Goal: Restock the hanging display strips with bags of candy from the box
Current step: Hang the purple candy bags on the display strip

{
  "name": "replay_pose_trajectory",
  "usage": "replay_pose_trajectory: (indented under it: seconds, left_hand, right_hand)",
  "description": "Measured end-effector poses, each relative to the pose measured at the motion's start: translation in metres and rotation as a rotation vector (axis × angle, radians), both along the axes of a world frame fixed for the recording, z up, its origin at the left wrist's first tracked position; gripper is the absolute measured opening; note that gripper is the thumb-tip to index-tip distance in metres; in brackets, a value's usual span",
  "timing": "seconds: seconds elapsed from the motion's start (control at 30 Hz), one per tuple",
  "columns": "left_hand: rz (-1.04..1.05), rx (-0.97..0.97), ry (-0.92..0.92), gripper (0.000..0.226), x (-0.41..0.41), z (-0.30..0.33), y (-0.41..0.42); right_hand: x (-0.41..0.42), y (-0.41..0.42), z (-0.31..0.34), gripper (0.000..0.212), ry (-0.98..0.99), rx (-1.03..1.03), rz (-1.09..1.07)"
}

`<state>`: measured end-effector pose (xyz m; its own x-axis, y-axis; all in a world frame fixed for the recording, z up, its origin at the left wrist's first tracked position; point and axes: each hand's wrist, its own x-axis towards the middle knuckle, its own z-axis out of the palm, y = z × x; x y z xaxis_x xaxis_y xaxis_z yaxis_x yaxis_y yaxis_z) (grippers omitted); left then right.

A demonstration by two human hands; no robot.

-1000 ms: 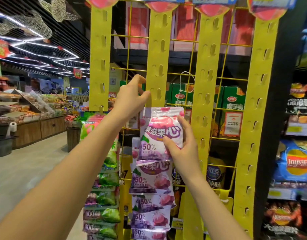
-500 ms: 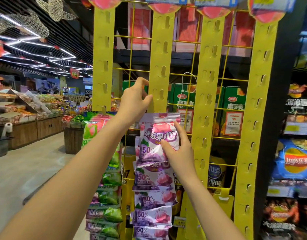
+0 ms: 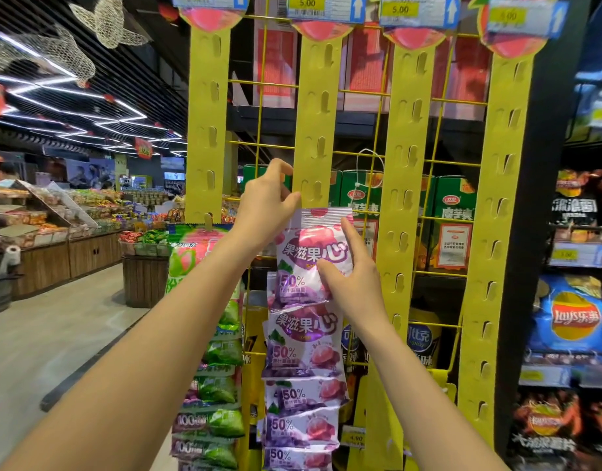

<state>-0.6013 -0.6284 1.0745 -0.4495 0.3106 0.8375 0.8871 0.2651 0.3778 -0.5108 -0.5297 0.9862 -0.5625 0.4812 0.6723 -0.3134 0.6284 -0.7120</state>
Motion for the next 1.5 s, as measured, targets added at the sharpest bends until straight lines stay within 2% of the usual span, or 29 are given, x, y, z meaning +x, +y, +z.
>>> replay_pose_trajectory:
  seconds: [0.3, 0.7, 0.77, 0.9, 1.0, 1.1, 1.2, 1.43, 1.5]
  left_hand:
    - [0.012, -0.002, 0.021, 0.034, -0.004, -0.001, 0.001]
    - [0.018, 0.021, 0.047, 0.036, -0.005, -0.007, 0.002]
    - [0.039, 0.018, 0.056, 0.035, -0.004, -0.009, 0.000]
    - [0.107, -0.030, 0.155, 0.032, 0.003, -0.021, -0.004]
    - [0.247, -0.112, 0.266, 0.031, 0.009, -0.034, -0.004]
    - [0.312, -0.145, 0.446, 0.025, 0.015, -0.049, 0.002]
    - [0.296, -0.186, 0.559, 0.020, 0.027, -0.068, 0.015]
    - [0.126, -0.276, 0.612, 0.012, 0.081, -0.120, 0.068]
    - [0.040, -0.298, 0.600, 0.011, 0.105, -0.142, 0.088]
  right_hand:
    - [-0.007, 0.006, -0.009, 0.074, -0.065, -0.066, 0.039]
    - [-0.003, 0.003, -0.031, 0.071, -0.084, -0.033, -0.032]
    - [-0.002, 0.002, -0.030, 0.068, -0.117, 0.013, -0.097]
    - [0.006, -0.004, -0.027, 0.068, -0.301, 0.355, -0.430]
    - [0.019, -0.008, -0.022, 0.060, -0.277, 0.465, -0.563]
    - [0.035, -0.002, -0.016, 0.045, -0.165, 0.500, -0.611]
    - [0.058, 0.018, -0.012, 0.041, -0.145, 0.526, -0.703]
    - [0.128, 0.080, -0.040, 0.038, -0.454, 0.546, -0.940]
    - [0.155, 0.097, -0.059, 0.037, -0.600, 0.536, -0.967]
